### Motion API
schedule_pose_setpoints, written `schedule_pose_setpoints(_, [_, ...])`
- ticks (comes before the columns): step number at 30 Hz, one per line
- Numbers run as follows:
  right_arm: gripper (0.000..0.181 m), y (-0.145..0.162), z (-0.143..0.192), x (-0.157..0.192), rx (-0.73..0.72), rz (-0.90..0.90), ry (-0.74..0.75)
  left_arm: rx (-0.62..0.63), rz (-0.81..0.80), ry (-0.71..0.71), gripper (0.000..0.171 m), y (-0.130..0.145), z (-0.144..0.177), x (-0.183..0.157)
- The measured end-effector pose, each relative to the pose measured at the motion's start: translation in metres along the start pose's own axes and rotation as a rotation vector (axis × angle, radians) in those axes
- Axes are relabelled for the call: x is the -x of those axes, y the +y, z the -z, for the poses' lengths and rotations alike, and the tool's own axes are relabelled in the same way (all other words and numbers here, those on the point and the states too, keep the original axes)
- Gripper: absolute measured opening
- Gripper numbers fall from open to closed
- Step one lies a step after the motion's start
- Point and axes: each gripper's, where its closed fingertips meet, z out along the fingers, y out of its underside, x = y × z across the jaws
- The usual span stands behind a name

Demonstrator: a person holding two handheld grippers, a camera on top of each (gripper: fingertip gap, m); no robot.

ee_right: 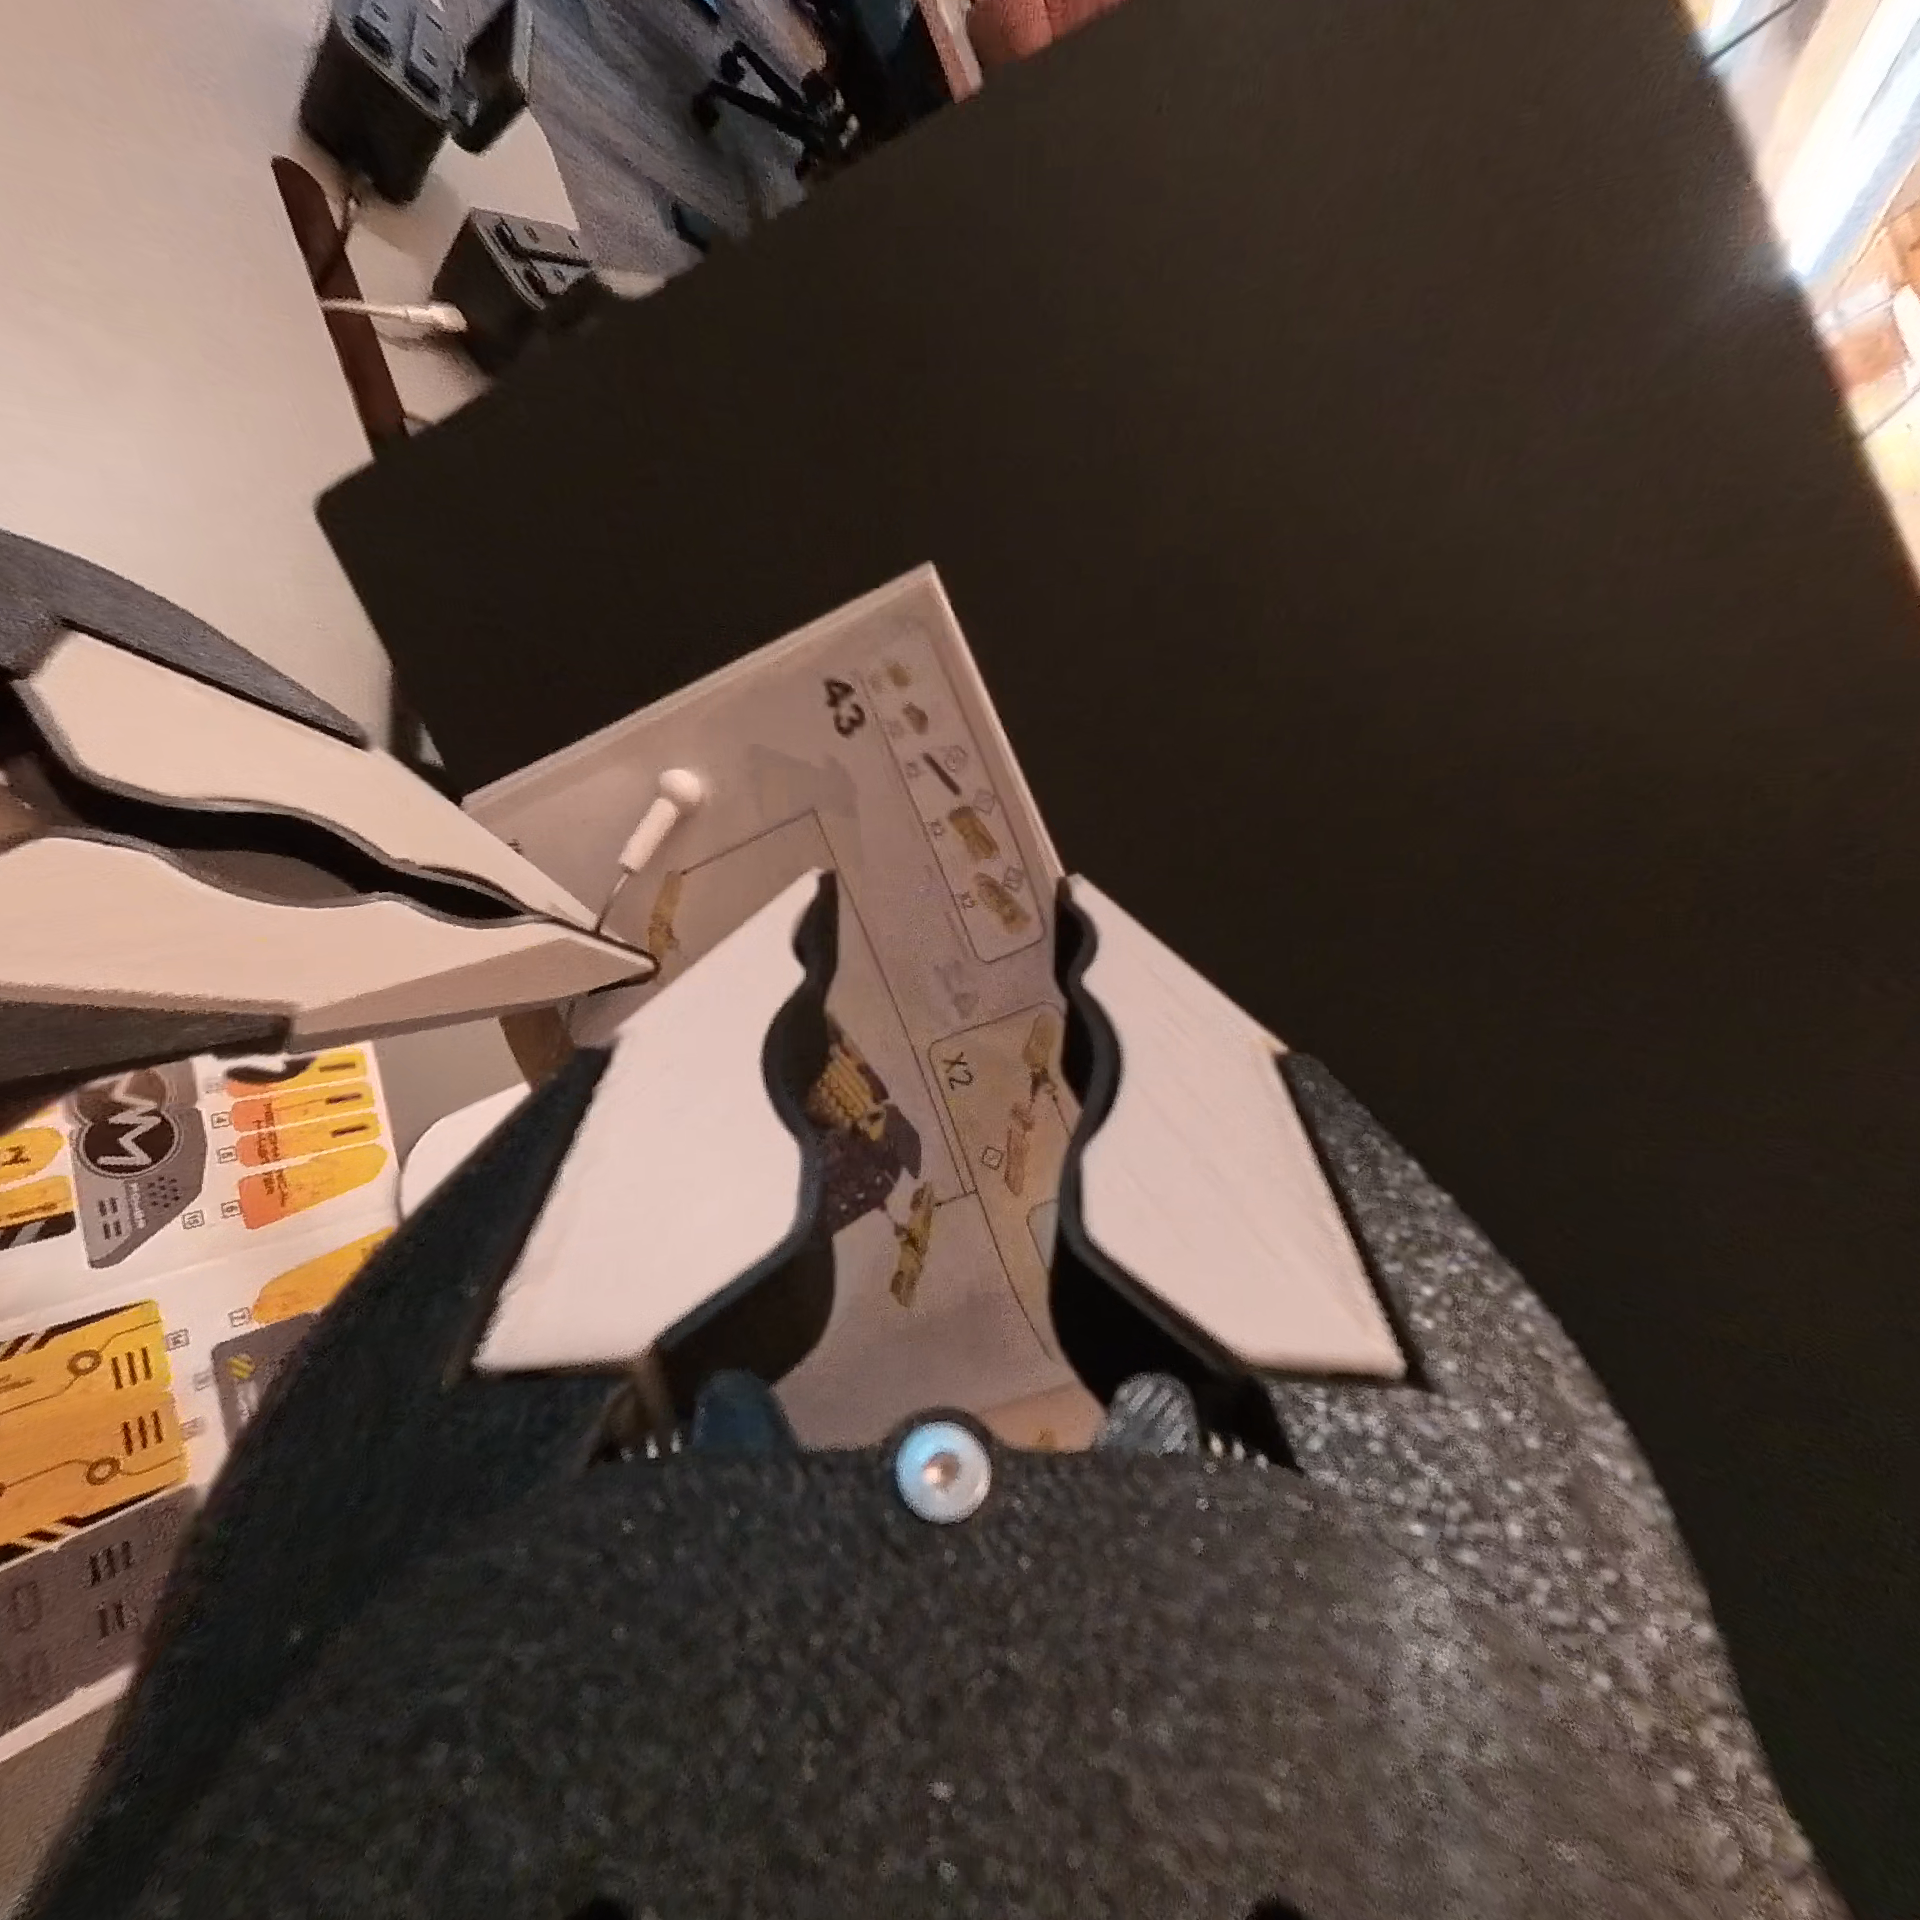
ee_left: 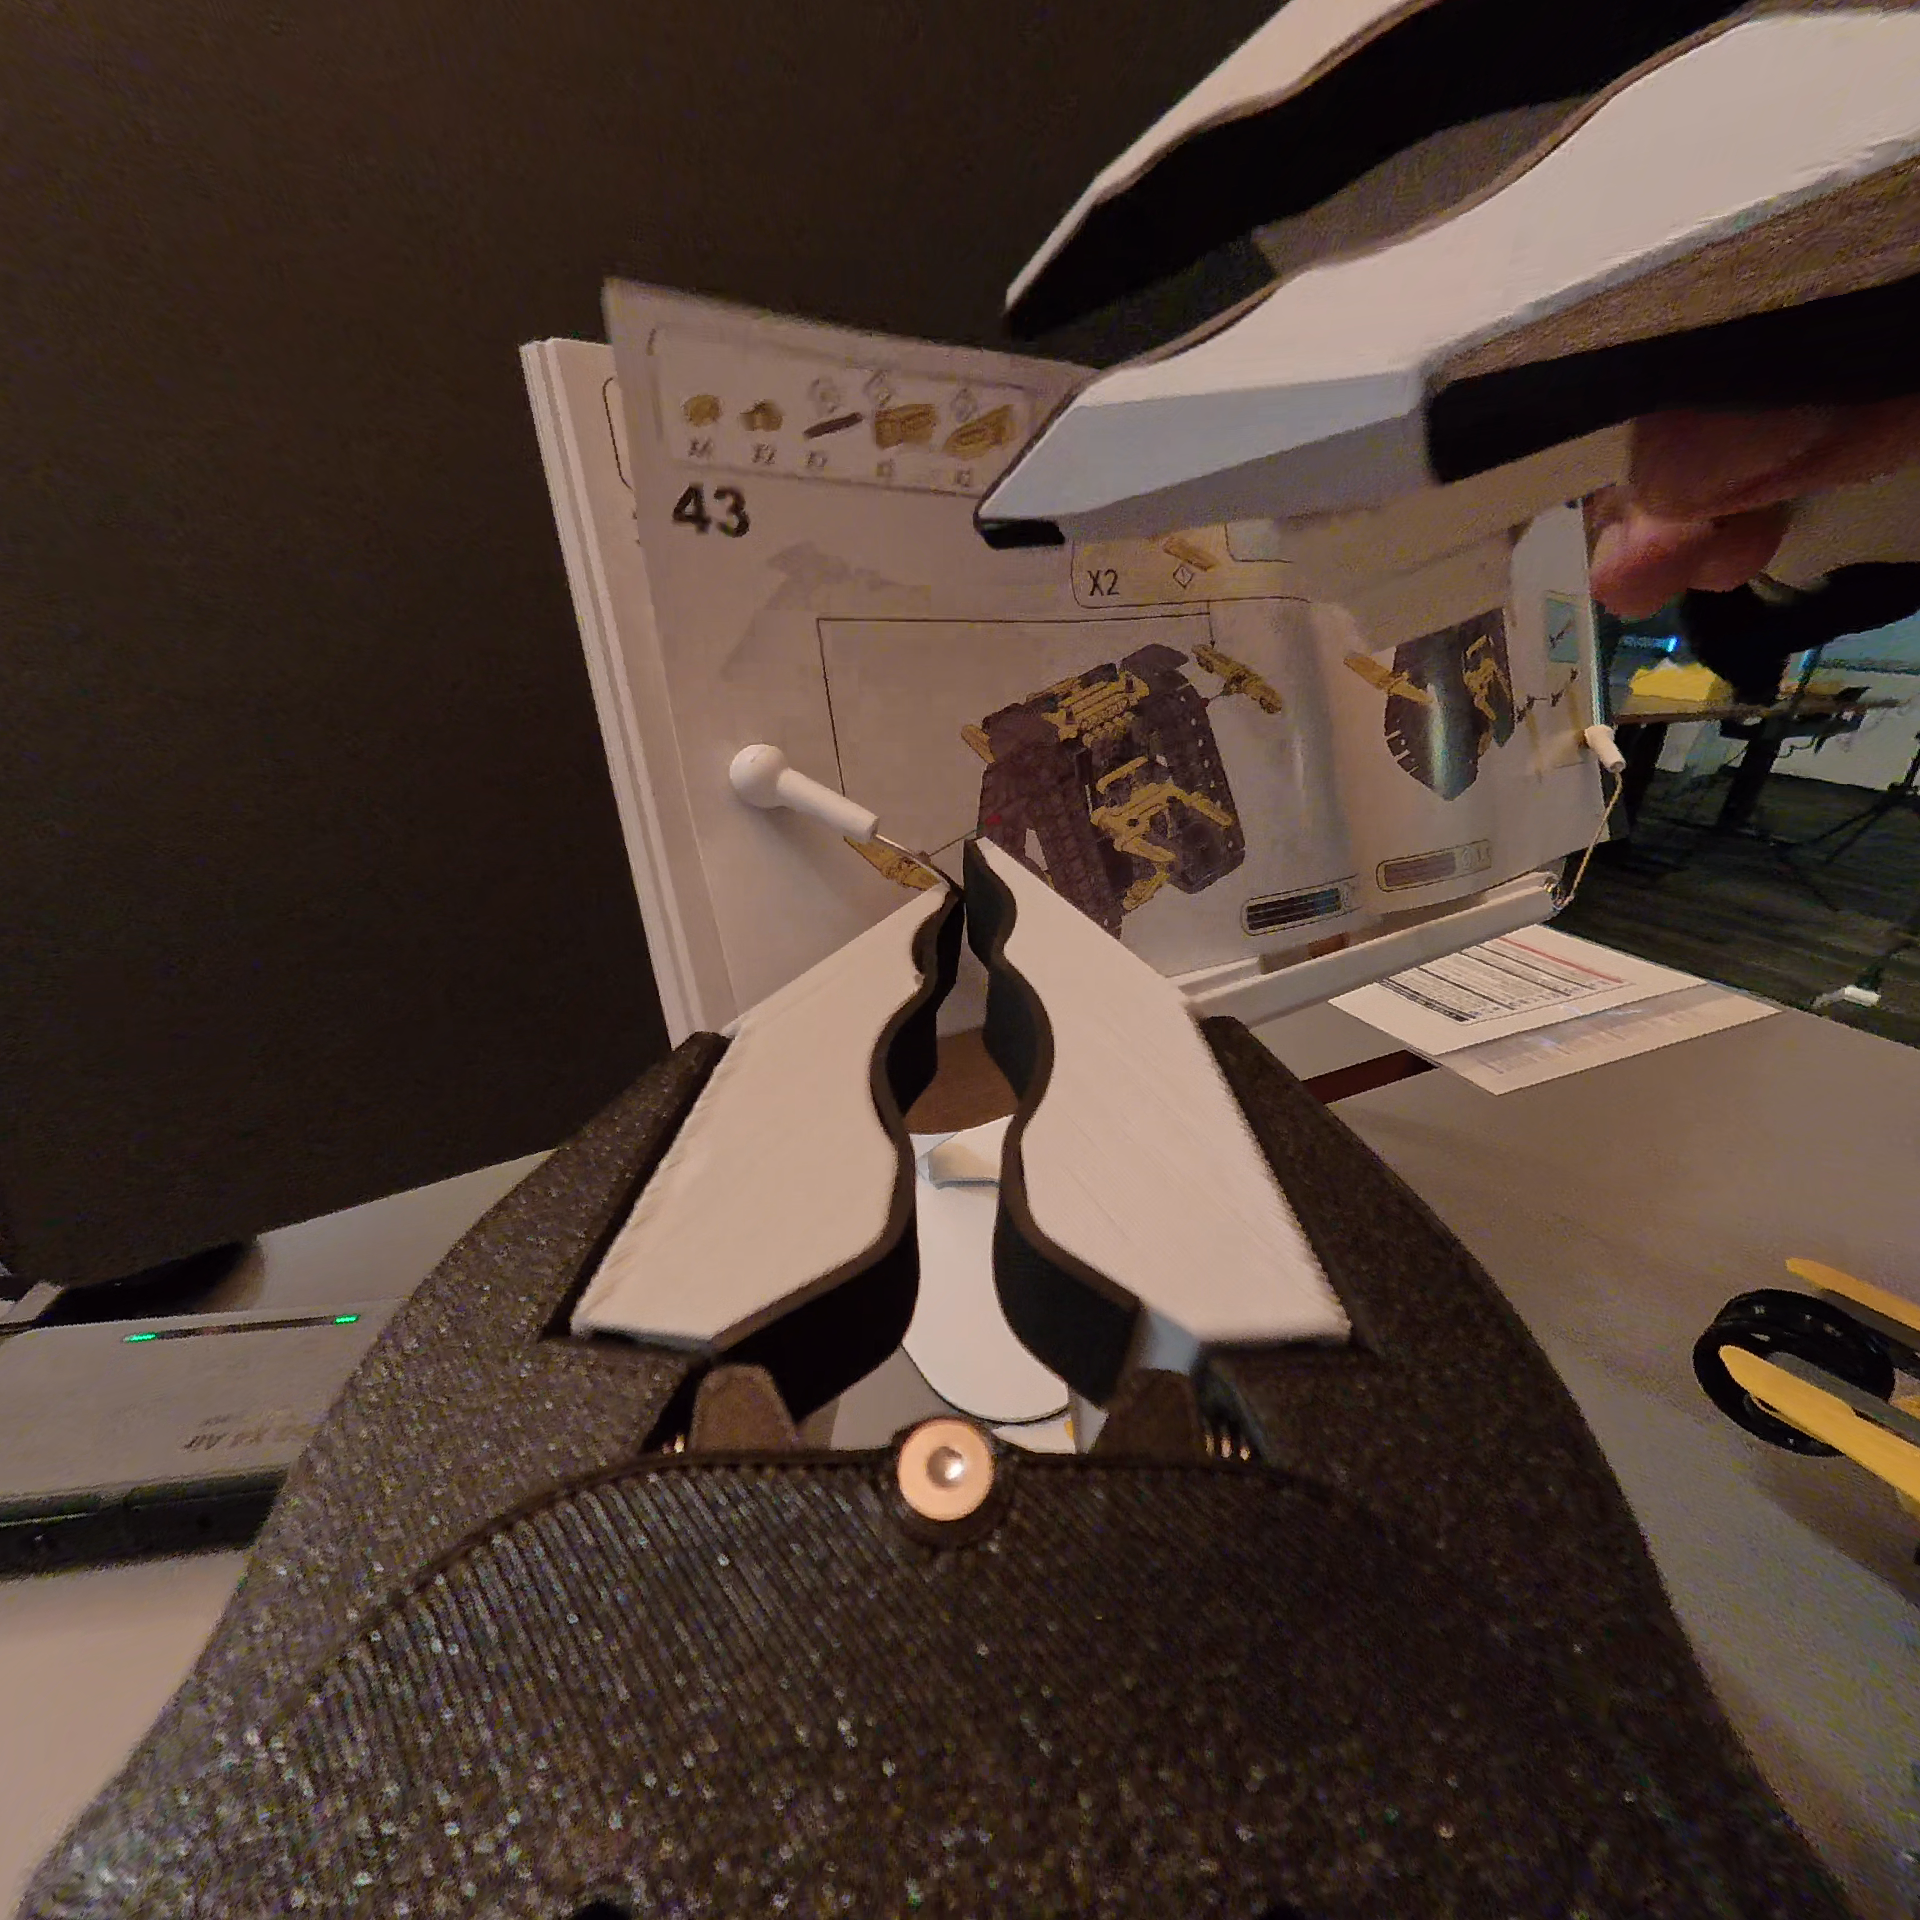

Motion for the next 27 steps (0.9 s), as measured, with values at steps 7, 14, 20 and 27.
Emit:
schedule_pose_setpoints(7, [0.042, -0.016, 0.036, -0.013, -0.113, -0.069, 0.06, -0.006, 0.015, 0.002, 0.0, 0.0, 0.0, 0.0])
schedule_pose_setpoints(14, [0.013, 0.047, 0.045, -0.027, 0.062, -0.254, 0.093, -0.016, 0.005, -0.005, 0.0, -0.001, 0.002, 0.001])
schedule_pose_setpoints(20, [0.003, 0.084, 0.023, -0.015, 0.121, -0.281, 0.081, -0.047, -0.002, 0.005, 0.0, -0.015, 0.01, 0.006])
schedule_pose_setpoints(27, [0.012, 0.067, 0.039, -0.013, 0.052, -0.308, 0.068, -0.188, 0.017, -0.036, 0.008, -0.062, 0.032, 0.021])
